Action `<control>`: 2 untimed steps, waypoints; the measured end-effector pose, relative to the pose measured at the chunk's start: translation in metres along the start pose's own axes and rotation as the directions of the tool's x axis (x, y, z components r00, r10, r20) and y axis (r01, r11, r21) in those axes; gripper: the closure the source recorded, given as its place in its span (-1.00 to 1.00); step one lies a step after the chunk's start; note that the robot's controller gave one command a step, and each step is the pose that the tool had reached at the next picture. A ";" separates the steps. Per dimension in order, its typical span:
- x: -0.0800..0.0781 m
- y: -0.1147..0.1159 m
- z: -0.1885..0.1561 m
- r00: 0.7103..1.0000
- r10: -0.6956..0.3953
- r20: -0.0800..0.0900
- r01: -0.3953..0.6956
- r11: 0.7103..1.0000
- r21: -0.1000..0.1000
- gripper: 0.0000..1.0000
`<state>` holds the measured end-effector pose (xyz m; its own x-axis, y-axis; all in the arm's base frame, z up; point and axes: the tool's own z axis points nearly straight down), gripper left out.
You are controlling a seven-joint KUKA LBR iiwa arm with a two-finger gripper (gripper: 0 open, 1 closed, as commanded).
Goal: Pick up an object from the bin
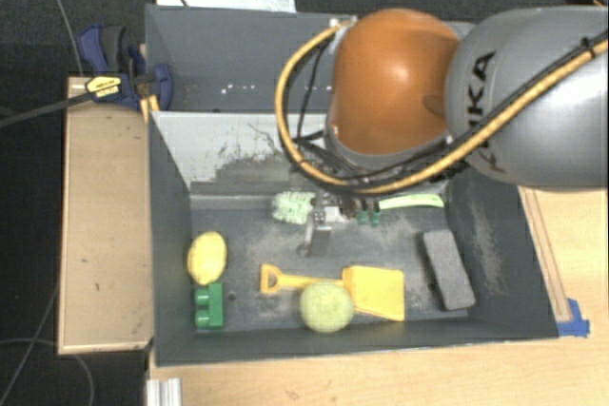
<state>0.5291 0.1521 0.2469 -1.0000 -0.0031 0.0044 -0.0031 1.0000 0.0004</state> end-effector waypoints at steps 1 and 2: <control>-0.002 -0.001 -0.004 1.000 0.007 0.007 -0.007 1.000 -0.001 -1.00; 0.021 -0.025 0.139 1.000 0.011 0.011 -0.011 1.000 -0.003 -1.00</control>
Offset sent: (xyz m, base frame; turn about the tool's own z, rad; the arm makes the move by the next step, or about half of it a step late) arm -0.0285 -0.0317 -0.1769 0.0112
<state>0.5078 0.1271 0.1077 -0.9999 0.0083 -0.0067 0.0083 1.0000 0.0031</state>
